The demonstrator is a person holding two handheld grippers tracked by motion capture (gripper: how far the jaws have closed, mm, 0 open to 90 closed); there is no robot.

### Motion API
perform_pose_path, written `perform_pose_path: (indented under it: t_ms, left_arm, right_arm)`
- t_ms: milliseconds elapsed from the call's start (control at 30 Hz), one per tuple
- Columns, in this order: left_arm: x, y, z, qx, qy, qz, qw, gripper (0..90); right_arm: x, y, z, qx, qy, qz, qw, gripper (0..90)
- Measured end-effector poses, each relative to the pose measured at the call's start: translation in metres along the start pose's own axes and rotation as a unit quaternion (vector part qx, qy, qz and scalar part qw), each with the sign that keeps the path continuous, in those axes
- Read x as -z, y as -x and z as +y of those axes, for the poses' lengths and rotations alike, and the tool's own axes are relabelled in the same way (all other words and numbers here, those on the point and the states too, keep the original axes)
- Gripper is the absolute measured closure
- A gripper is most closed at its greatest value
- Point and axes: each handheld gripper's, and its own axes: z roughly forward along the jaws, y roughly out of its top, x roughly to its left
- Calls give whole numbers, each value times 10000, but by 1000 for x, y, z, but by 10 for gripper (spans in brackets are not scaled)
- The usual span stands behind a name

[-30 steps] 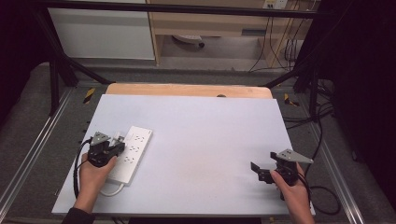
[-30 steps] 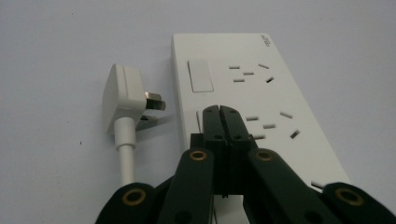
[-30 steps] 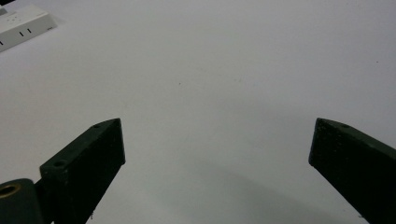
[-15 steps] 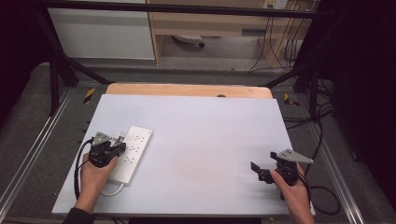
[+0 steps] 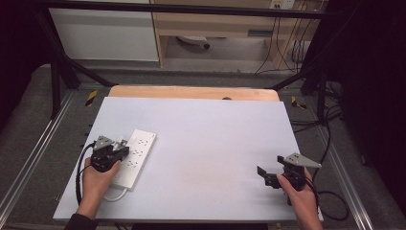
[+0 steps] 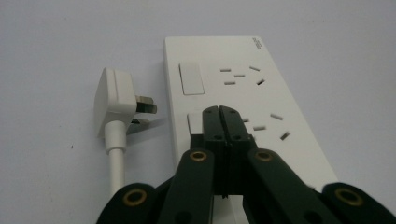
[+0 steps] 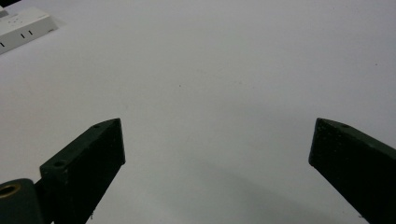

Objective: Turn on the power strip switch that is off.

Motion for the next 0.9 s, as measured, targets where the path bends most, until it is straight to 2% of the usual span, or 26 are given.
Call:
perform_pose_path:
  t_ms: [533,767,900]
  left_arm:
    - [5,1,2,50,310,-79,9995,891]
    - [7,1,3,91,495,-73,9987,762]
    - [7,2,5,138,589,-196,9980,667]
  right_arm:
    - [0,0,0,-1,6,-6,10000,40]
    - [1,0,0,-1,9,-9,10000,40]
    - [0,0,0,2,12,-9,10000,40]
